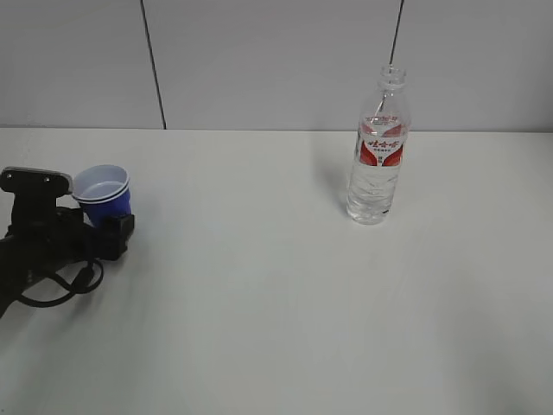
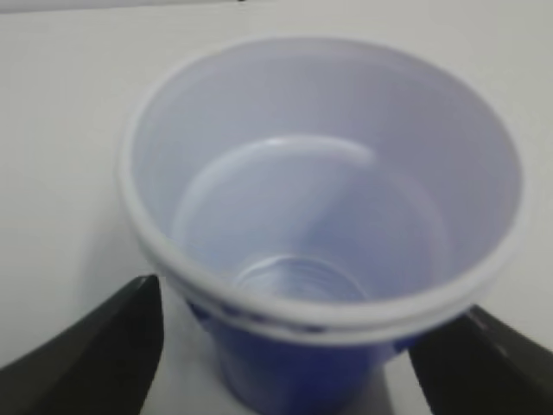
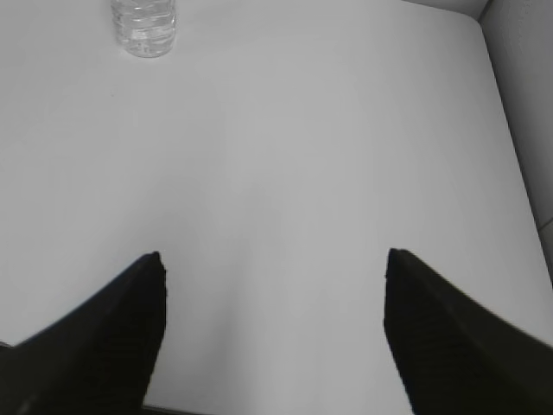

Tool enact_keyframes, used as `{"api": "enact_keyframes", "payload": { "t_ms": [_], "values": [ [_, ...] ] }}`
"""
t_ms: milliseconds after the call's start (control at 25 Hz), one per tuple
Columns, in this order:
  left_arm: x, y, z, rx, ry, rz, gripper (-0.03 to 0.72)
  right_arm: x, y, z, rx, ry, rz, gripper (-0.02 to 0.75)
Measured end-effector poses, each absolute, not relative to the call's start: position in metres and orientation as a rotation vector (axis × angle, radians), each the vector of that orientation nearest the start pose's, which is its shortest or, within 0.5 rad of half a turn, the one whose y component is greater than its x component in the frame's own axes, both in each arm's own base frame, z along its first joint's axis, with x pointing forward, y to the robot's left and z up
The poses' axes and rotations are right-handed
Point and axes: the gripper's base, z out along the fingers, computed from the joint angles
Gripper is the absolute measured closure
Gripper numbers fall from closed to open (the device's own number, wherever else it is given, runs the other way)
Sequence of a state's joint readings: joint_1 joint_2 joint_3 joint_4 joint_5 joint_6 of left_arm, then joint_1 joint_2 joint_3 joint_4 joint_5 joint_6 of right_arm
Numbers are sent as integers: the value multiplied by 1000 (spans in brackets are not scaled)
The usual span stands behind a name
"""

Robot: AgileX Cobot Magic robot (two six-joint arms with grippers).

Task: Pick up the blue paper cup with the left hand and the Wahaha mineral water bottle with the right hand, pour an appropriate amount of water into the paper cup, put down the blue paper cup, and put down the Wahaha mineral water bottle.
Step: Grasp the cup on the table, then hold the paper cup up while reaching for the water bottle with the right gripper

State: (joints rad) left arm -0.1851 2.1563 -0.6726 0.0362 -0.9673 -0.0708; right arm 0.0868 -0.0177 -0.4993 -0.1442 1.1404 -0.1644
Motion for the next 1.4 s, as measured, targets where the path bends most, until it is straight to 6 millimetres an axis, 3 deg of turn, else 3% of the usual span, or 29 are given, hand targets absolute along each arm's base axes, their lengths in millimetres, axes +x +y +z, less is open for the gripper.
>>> {"api": "enact_keyframes", "payload": {
  "t_ms": [920, 1240, 1400],
  "values": [
    [341, -68, 67, 162, 1880, -200, 18, -10, -13, 271, -249, 2091, -221, 150],
    [341, -68, 69, 166, 1865, -204, 120, -10, -13, 271, -249, 2091, -221, 150],
    [342, -69, 72, 167, 1830, -210, 134, -10, -13, 271, -249, 2091, -221, 150]
  ]
}}
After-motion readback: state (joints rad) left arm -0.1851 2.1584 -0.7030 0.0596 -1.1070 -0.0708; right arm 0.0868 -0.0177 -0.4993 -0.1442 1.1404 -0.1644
